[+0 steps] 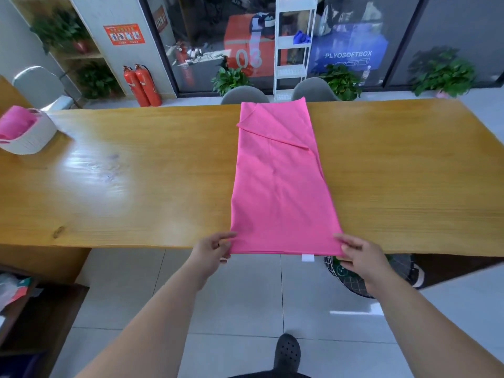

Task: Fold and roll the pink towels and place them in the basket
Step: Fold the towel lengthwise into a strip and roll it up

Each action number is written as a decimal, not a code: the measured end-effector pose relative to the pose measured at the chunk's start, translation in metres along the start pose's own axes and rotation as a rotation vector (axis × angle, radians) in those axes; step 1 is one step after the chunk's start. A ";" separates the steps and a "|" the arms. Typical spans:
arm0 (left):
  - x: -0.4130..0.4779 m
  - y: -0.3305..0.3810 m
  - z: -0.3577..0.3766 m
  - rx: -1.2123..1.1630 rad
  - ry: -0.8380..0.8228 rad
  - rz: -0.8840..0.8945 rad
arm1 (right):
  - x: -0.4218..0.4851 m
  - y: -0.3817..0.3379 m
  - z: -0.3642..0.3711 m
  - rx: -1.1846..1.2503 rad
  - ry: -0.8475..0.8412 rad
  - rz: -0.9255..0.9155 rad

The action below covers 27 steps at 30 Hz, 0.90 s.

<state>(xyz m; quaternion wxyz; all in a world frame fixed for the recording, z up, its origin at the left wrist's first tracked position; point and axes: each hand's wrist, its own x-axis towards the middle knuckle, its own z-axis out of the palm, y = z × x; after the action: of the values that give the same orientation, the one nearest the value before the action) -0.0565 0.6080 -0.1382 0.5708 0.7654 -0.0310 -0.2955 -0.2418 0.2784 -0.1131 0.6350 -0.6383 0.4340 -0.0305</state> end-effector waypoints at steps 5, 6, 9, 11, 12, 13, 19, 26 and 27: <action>-0.025 -0.052 -0.001 0.115 -0.031 -0.120 | -0.017 0.057 -0.002 -0.094 0.004 0.070; -0.028 -0.058 -0.003 0.133 -0.032 -0.121 | -0.019 0.064 -0.002 -0.109 0.006 0.070; -0.036 -0.072 -0.003 0.208 -0.018 -0.130 | -0.025 0.082 -0.004 -0.185 -0.007 0.056; -0.041 -0.082 0.000 0.281 -0.027 -0.140 | -0.028 0.095 -0.006 -0.237 -0.014 0.046; -0.045 -0.088 0.002 0.334 -0.045 -0.151 | -0.030 0.104 -0.008 -0.267 -0.015 0.048; -0.048 -0.094 0.004 0.402 -0.072 -0.166 | -0.032 0.112 -0.010 -0.302 -0.017 0.060; -0.047 -0.092 0.013 1.008 -0.124 -0.140 | -0.021 0.131 -0.011 -0.886 -0.032 0.128; 0.008 -0.013 0.054 1.218 -0.088 0.354 | 0.024 0.041 0.032 -1.205 -0.041 -0.506; 0.015 -0.008 0.060 1.269 -0.132 0.336 | 0.030 0.034 0.038 -1.250 -0.108 -0.501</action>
<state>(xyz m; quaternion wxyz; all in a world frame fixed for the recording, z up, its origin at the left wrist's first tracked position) -0.0758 0.5538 -0.1621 0.0439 0.9184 -0.3532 -0.1731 -0.2183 0.2960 -0.1644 0.1408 -0.9677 0.1765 0.1118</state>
